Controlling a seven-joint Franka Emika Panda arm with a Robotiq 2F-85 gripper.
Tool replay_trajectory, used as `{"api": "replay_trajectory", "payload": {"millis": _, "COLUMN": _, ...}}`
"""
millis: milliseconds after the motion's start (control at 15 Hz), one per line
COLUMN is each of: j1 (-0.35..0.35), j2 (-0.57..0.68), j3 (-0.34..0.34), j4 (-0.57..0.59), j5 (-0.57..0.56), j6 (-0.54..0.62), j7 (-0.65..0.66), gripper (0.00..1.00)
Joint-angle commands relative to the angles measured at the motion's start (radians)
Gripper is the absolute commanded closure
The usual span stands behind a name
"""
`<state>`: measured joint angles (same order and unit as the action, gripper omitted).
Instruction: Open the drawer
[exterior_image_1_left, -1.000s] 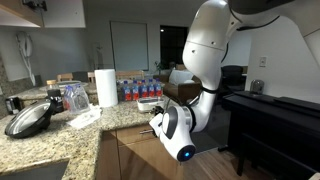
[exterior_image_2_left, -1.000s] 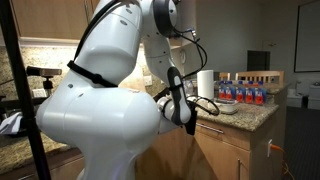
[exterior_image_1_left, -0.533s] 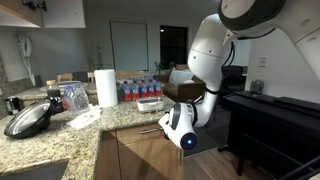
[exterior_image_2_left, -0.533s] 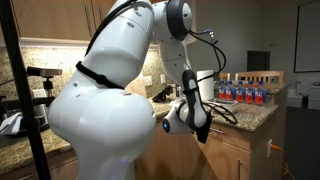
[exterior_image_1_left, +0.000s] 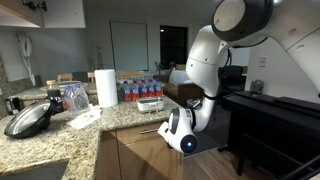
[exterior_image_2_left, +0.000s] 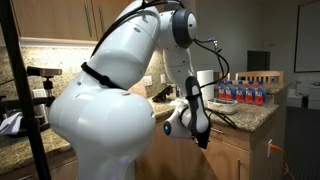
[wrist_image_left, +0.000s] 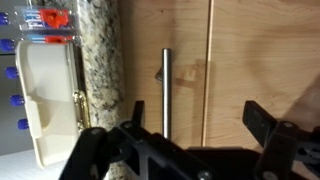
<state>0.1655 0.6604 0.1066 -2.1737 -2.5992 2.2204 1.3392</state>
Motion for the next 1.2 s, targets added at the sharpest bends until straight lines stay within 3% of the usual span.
{"api": "replay_trajectory", "payload": {"millis": 0, "j1": 0.063, "j2": 0.027, "j3": -0.046, "j4": 0.090, "j5": 0.000, "j6": 0.100, "j7": -0.091, "gripper": 0.00}}
{"api": "replay_trajectory", "payload": {"millis": 333, "j1": 0.063, "j2": 0.074, "j3": -0.067, "j4": 0.187, "j5": 0.002, "j6": 0.168, "j7": -0.167, "gripper": 0.00}}
{"api": "replay_trajectory", "payload": {"millis": 400, "j1": -0.016, "j2": 0.087, "j3": 0.006, "j4": 0.196, "j5": 0.007, "j6": 0.145, "j7": -0.231, "gripper": 0.00}}
{"api": "replay_trajectory", "payload": {"millis": 933, "j1": -0.095, "j2": 0.172, "j3": 0.067, "j4": 0.283, "j5": 0.031, "j6": 0.148, "j7": -0.374, "gripper": 0.00}}
{"api": "replay_trajectory", "payload": {"millis": 1000, "j1": -0.096, "j2": 0.179, "j3": 0.071, "j4": 0.289, "j5": 0.032, "j6": 0.149, "j7": -0.393, "gripper": 0.25}}
{"api": "replay_trajectory", "payload": {"millis": 1133, "j1": -0.100, "j2": 0.189, "j3": 0.077, "j4": 0.294, "j5": 0.032, "j6": 0.152, "j7": -0.419, "gripper": 0.33}}
